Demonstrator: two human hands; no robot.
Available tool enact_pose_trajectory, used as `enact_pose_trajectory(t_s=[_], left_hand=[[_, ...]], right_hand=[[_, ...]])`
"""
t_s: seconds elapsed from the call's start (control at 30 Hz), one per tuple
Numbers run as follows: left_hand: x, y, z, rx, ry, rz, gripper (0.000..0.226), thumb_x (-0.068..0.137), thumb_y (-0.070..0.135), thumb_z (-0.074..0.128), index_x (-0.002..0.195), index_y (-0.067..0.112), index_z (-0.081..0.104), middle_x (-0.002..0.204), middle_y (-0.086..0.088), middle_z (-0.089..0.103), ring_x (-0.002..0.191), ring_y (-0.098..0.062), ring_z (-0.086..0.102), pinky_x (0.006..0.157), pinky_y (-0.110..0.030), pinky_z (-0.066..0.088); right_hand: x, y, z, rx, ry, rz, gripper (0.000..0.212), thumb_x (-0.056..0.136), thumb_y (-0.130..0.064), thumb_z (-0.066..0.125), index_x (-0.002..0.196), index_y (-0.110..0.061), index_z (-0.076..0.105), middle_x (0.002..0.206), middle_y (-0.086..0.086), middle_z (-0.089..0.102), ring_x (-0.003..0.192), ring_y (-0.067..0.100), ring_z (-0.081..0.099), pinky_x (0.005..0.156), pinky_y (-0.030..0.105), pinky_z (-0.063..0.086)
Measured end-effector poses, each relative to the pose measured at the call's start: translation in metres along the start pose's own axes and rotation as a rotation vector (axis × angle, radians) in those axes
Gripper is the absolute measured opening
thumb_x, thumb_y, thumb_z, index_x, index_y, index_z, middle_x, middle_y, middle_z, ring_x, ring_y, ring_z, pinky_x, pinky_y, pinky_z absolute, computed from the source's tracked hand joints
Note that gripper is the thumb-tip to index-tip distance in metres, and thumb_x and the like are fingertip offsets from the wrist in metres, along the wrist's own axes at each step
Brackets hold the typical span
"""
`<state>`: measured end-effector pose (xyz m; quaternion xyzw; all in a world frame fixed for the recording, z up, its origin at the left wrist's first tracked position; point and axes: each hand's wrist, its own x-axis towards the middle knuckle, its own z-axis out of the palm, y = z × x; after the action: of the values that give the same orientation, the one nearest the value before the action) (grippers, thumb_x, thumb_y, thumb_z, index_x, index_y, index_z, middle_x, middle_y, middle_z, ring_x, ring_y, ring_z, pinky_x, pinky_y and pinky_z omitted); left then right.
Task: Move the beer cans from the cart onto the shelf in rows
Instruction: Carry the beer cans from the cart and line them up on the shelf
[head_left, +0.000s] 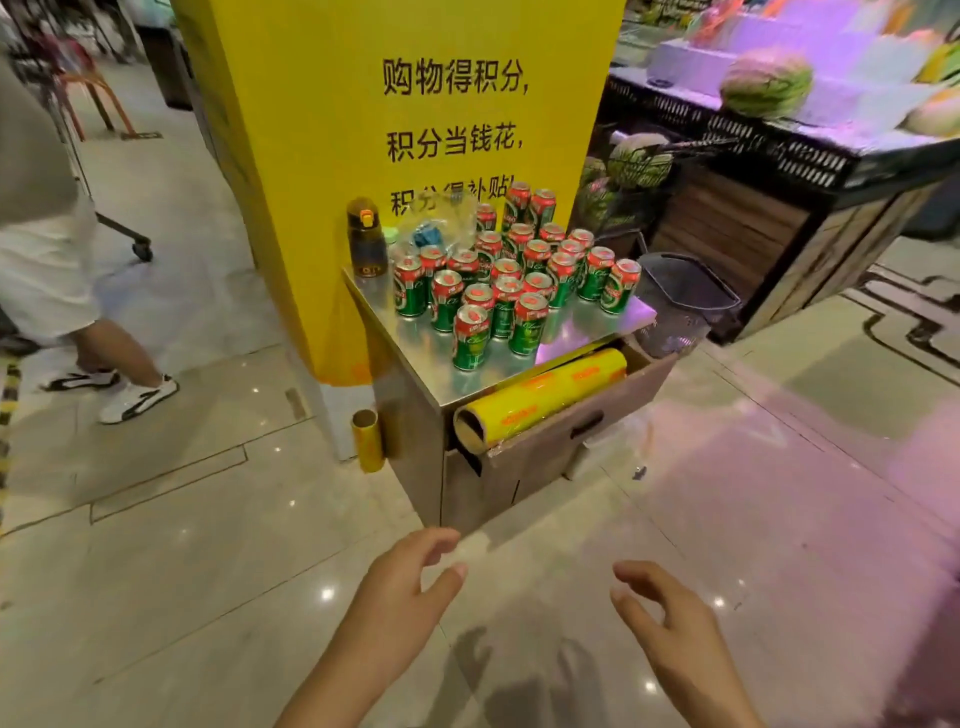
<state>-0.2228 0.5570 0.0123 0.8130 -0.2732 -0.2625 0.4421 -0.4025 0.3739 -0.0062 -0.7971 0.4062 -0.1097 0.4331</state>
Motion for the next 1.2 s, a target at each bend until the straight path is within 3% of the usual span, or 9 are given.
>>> enact_pose_trajectory(t_s=[0.23, 0.5, 0.6, 0.7, 0.77, 0.87, 1.0, 1.07, 1.2], left_hand=[[0.121, 0.015, -0.008, -0.043, 0.099, -0.093, 0.020, 0.088, 0.022, 0.061, 0.108, 0.028, 0.062, 0.107, 0.012, 0.062, 0.106, -0.007, 0.057, 0.095, -0.031, 0.045], [0.290, 0.083, -0.013, -0.068, 0.116, 0.009, 0.019, 0.090, 0.023, 0.059, 0.106, 0.033, 0.059, 0.106, 0.020, 0.061, 0.103, 0.002, 0.055, 0.088, -0.024, 0.043], [0.343, 0.111, 0.000, -0.045, 0.073, 0.049, 0.021, 0.090, 0.024, 0.060, 0.107, 0.035, 0.059, 0.108, 0.019, 0.062, 0.105, 0.000, 0.056, 0.094, -0.026, 0.045], [0.395, 0.140, 0.017, -0.077, 0.036, 0.086, 0.023, 0.089, 0.022, 0.061, 0.102, 0.041, 0.057, 0.105, 0.021, 0.063, 0.102, 0.005, 0.056, 0.095, -0.026, 0.045], [0.436, 0.155, 0.024, -0.079, 0.028, 0.098, 0.022, 0.089, 0.023, 0.061, 0.104, 0.039, 0.057, 0.105, 0.020, 0.064, 0.102, 0.004, 0.057, 0.095, -0.028, 0.046], [0.497, 0.179, 0.026, -0.086, 0.075, 0.095, 0.020, 0.089, 0.021, 0.060, 0.099, 0.038, 0.057, 0.103, 0.017, 0.063, 0.098, 0.004, 0.057, 0.086, -0.015, 0.045], [0.571, 0.203, 0.021, -0.096, 0.191, 0.039, 0.017, 0.090, 0.020, 0.060, 0.105, 0.028, 0.059, 0.105, 0.012, 0.064, 0.099, -0.001, 0.058, 0.083, -0.014, 0.045], [0.612, 0.214, 0.018, -0.099, 0.229, -0.014, 0.022, 0.091, 0.021, 0.058, 0.112, 0.024, 0.058, 0.106, 0.011, 0.062, 0.096, 0.000, 0.057, 0.076, -0.009, 0.043], [0.700, 0.219, 0.020, -0.064, 0.303, -0.120, 0.031, 0.092, 0.023, 0.056, 0.123, 0.021, 0.050, 0.111, 0.004, 0.059, 0.095, -0.010, 0.058, 0.076, -0.024, 0.047]], right_hand=[[0.133, -0.032, -0.013, 0.027, -0.063, -0.032, 0.017, 0.090, -0.024, 0.062, 0.106, -0.032, 0.062, 0.111, -0.017, 0.062, 0.108, 0.002, 0.054, 0.088, 0.020, 0.038], [0.291, -0.070, -0.059, -0.035, 0.018, -0.233, 0.036, 0.086, -0.013, 0.068, 0.092, -0.046, 0.055, 0.101, -0.019, 0.064, 0.098, -0.002, 0.056, 0.079, 0.001, 0.038], [0.340, -0.073, -0.076, 0.002, -0.015, -0.189, 0.016, 0.086, -0.031, 0.066, 0.096, -0.042, 0.060, 0.105, -0.022, 0.063, 0.098, -0.007, 0.056, 0.078, 0.000, 0.037], [0.396, -0.075, -0.093, 0.045, -0.057, -0.179, 0.029, 0.079, -0.049, 0.056, 0.104, -0.035, 0.063, 0.108, -0.019, 0.064, 0.102, -0.004, 0.056, 0.078, 0.006, 0.040], [0.446, -0.081, -0.103, 0.069, -0.087, -0.182, 0.025, 0.087, -0.043, 0.060, 0.108, -0.031, 0.063, 0.110, -0.018, 0.063, 0.104, -0.004, 0.055, 0.081, 0.009, 0.040], [0.530, -0.098, -0.115, 0.084, -0.109, -0.256, 0.017, 0.088, -0.029, 0.065, 0.105, -0.027, 0.063, 0.108, -0.018, 0.063, 0.105, 0.001, 0.058, 0.084, 0.014, 0.043], [0.641, -0.127, -0.122, 0.117, -0.203, -0.285, 0.026, 0.084, -0.018, 0.069, 0.105, -0.030, 0.057, 0.106, -0.009, 0.064, 0.101, 0.007, 0.060, 0.091, 0.025, 0.045], [0.699, -0.137, -0.120, 0.118, -0.277, -0.263, 0.040, 0.083, -0.023, 0.070, 0.120, -0.023, 0.053, 0.114, -0.003, 0.060, 0.106, 0.011, 0.056, 0.091, 0.027, 0.043], [0.803, -0.148, -0.096, 0.046, -0.370, -0.206, 0.076, 0.082, -0.026, 0.073, 0.143, -0.012, 0.030, 0.139, 0.005, 0.044, 0.121, 0.022, 0.049, 0.101, 0.039, 0.042]])
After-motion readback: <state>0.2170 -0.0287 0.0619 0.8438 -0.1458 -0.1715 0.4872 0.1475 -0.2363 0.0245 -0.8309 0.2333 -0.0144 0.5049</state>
